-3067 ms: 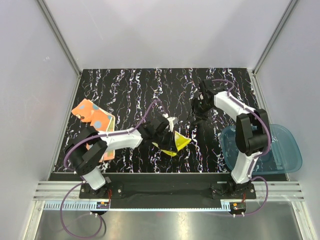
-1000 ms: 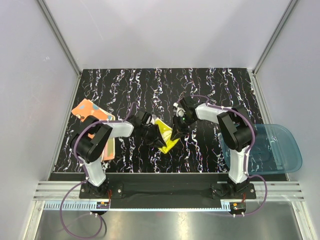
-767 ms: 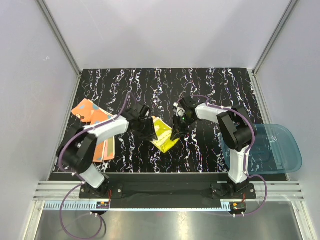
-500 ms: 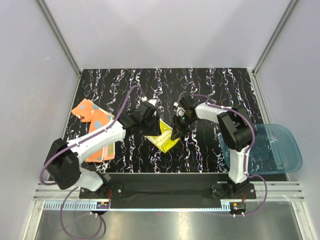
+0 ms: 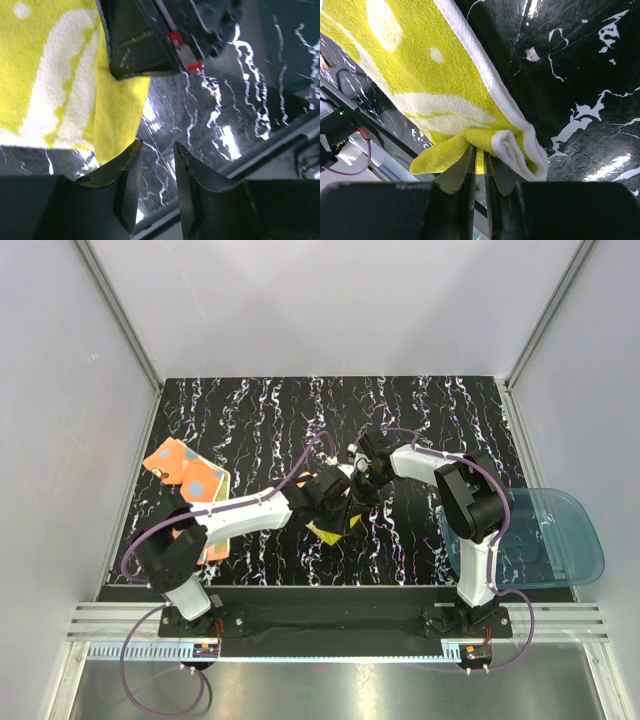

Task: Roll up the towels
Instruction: Roll the towel

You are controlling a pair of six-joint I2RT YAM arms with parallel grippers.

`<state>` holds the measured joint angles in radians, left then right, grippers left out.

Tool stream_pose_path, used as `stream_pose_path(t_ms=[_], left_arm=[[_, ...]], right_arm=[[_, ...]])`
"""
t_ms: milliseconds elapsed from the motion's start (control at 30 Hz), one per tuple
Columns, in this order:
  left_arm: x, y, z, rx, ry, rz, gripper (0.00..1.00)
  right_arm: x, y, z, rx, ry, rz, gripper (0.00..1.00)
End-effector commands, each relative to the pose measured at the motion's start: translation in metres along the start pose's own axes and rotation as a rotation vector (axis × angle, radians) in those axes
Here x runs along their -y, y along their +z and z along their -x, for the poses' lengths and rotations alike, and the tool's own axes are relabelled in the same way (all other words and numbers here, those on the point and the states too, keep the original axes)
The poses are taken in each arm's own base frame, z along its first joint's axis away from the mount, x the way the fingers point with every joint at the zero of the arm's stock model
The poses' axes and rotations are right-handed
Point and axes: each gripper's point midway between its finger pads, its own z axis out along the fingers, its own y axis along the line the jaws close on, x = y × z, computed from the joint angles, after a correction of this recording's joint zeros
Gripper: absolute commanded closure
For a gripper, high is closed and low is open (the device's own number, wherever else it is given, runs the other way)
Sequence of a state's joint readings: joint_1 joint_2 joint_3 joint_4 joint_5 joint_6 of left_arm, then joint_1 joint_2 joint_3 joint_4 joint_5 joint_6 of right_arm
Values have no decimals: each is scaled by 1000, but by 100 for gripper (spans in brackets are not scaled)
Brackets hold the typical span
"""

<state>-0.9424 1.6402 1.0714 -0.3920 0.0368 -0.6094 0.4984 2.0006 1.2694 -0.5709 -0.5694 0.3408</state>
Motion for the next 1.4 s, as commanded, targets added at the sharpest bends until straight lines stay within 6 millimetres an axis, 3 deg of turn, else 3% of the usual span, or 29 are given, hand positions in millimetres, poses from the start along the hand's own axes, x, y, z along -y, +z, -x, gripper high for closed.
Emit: stream_pose_path(t_ms=[0, 167, 433, 967, 1200, 1367], left_arm=[[8, 8, 27, 80, 49, -11, 65], [-13, 21, 22, 70, 73, 93, 65], [-43, 14, 14, 90, 125, 244, 61], [-34, 33, -27, 9, 218, 215, 57], [-55, 35, -48, -17, 246, 291, 41], [-68, 33, -57, -26, 254, 339, 42]], right_arm=[[7, 2, 6, 13, -13, -47, 82], [9, 5, 5, 5, -9, -52, 82], [12, 9, 5, -9, -8, -55, 83], [10, 9, 11, -10, -7, -55, 84], [9, 6, 14, -8, -15, -66, 83], [9, 5, 17, -11, -26, -75, 83]])
